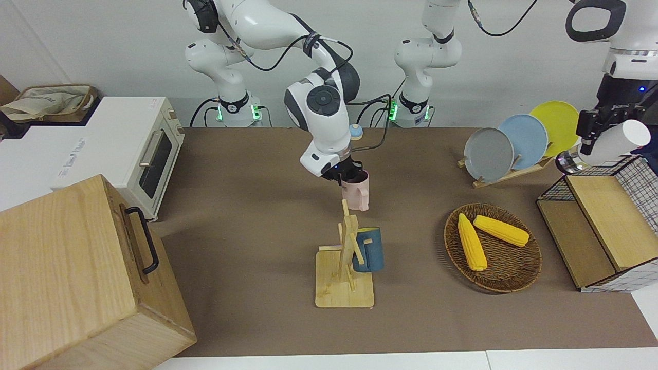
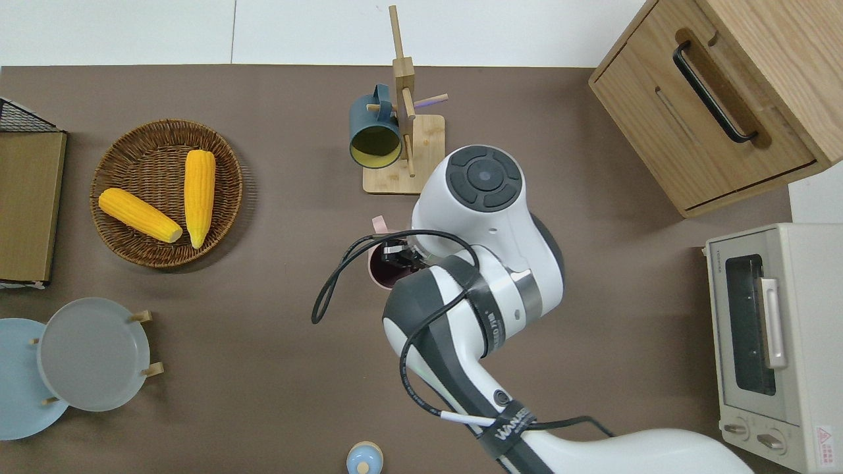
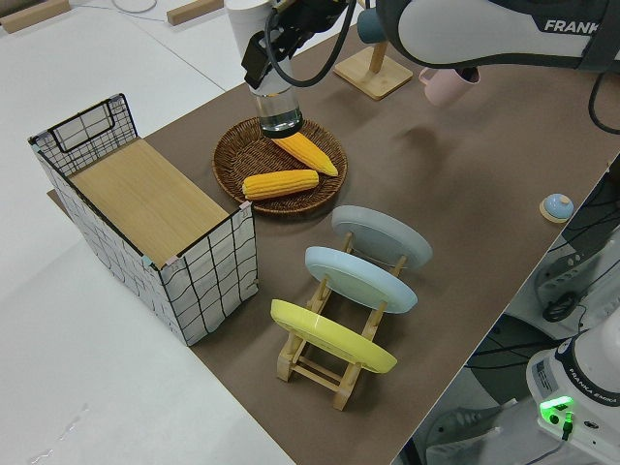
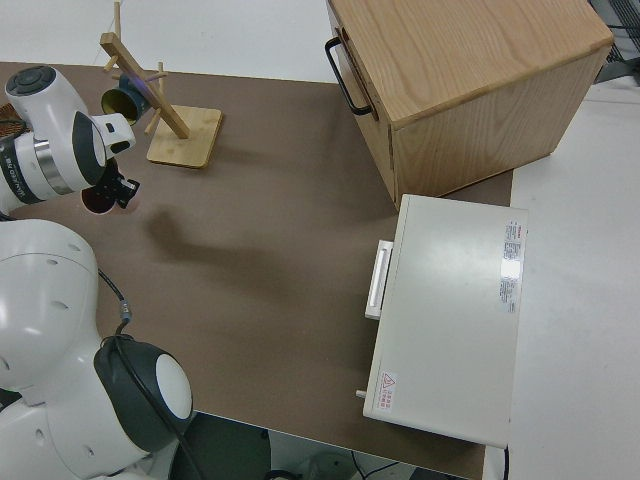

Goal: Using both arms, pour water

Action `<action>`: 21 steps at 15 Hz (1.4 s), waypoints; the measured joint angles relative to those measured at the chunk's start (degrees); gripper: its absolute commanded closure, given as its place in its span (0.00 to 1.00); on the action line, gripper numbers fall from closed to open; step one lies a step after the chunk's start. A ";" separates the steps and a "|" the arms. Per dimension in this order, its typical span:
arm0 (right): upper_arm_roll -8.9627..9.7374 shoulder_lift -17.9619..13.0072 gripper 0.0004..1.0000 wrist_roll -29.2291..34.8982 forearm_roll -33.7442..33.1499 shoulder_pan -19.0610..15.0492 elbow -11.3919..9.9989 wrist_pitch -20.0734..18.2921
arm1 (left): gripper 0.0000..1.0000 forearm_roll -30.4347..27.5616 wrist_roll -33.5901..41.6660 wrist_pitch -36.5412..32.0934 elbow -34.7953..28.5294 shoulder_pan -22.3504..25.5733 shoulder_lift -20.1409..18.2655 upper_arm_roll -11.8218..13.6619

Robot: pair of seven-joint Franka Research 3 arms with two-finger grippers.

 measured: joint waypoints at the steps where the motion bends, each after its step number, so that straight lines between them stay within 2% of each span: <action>1: -0.01 1.12 1.00 2.77 0.55 1.78 -0.01 1.59 | 0.97 1.32 -1.96 -0.01 -2.80 -0.20 -2.25 -1.57; 3: -0.05 2.44 1.00 4.85 3.02 3.21 0.07 3.57 | 0.97 3.42 -4.71 -0.01 -8.02 -0.29 -6.43 -3.83; 6: -0.02 2.99 1.00 5.09 5.15 3.68 0.12 3.74 | 0.97 3.97 -6.01 -0.11 -15.49 -0.33 -12.60 -6.00; 9: -0.03 4.64 1.00 8.10 6.25 6.80 0.10 5.76 | 0.97 4.19 -7.16 -2.77 -21.99 -0.36 -18.09 -8.64; 10: -0.05 5.63 0.94 8.77 6.26 7.63 0.09 6.56 | 0.97 4.22 -7.50 -4.23 -22.52 -0.36 -18.95 -9.17; 11: -0.11 6.63 0.58 9.07 6.23 8.18 0.16 7.46 | 0.97 4.25 -7.82 -5.01 -22.74 -0.36 -19.54 -9.45; 12: -0.28 6.79 0.01 9.13 6.27 8.19 0.28 8.10 | 0.97 4.28 -7.88 -5.34 -22.79 -0.36 -19.82 -9.51; 15: -0.30 7.29 0.01 9.18 6.28 8.21 0.39 9.05 | 0.96 4.36 -7.88 -5.39 -22.86 -0.36 -19.88 -9.62; 16: -0.32 7.68 0.01 9.18 6.28 8.21 1.00 9.59 | 0.96 4.39 -7.88 -5.40 -22.88 -0.36 -19.88 -9.72; 21: -1.15 6.75 0.01 10.23 6.28 8.03 5.83 6.99 | 0.96 4.49 -7.89 -5.44 -23.33 -0.36 -19.88 -10.28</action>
